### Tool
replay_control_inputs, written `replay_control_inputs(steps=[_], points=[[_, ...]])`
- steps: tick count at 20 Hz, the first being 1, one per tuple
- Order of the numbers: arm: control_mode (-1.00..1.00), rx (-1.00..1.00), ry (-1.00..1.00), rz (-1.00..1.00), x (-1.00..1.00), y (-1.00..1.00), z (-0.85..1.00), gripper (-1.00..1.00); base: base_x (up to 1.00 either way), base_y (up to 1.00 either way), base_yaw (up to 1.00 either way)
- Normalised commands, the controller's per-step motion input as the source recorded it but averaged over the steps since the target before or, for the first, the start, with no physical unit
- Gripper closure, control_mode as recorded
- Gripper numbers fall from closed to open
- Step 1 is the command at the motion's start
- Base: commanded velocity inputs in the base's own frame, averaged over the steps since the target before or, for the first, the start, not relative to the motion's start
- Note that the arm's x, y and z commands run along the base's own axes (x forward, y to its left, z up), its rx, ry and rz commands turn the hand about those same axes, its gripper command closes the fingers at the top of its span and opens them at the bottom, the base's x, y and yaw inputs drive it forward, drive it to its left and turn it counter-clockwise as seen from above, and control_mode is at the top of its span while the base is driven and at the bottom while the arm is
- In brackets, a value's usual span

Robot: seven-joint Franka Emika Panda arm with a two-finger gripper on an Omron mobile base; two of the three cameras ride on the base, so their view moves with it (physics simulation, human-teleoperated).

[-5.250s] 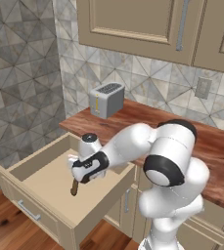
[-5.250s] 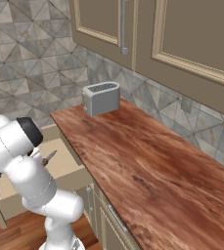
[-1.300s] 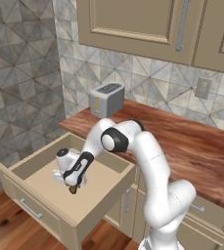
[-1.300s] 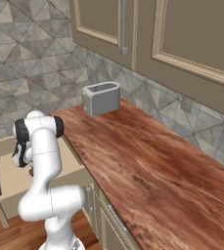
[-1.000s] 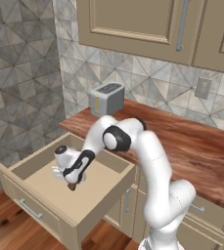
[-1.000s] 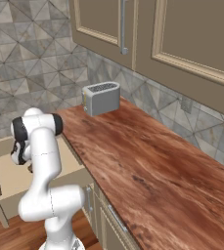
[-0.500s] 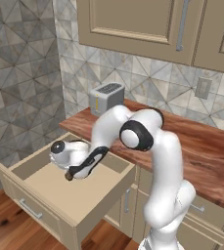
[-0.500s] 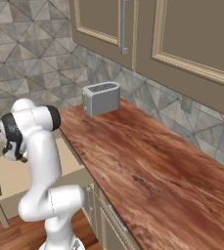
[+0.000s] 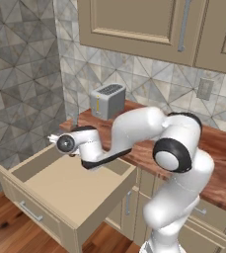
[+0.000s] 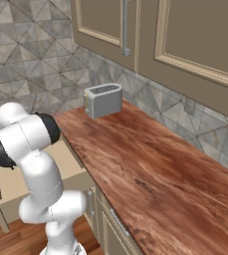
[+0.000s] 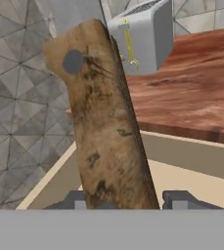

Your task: Pick up the knife from the drawer and place it on the cutting board. Then place the meat from the plate to the cutting board.

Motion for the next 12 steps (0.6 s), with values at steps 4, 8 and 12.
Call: replay_control_inputs(steps=[4,8,12], points=[[-1.00,0.31,-0.25,0.00,-0.22,-0.23,0.13,1.00,0.00,0.00,0.00],[-1.00,0.04,0.00,0.00,0.00,-0.09,0.00,1.00,0.00,0.00,0.00],[-1.00,0.39,0.09,0.00,0.00,-0.80,0.00,1.00,0.00,0.00,0.00]])
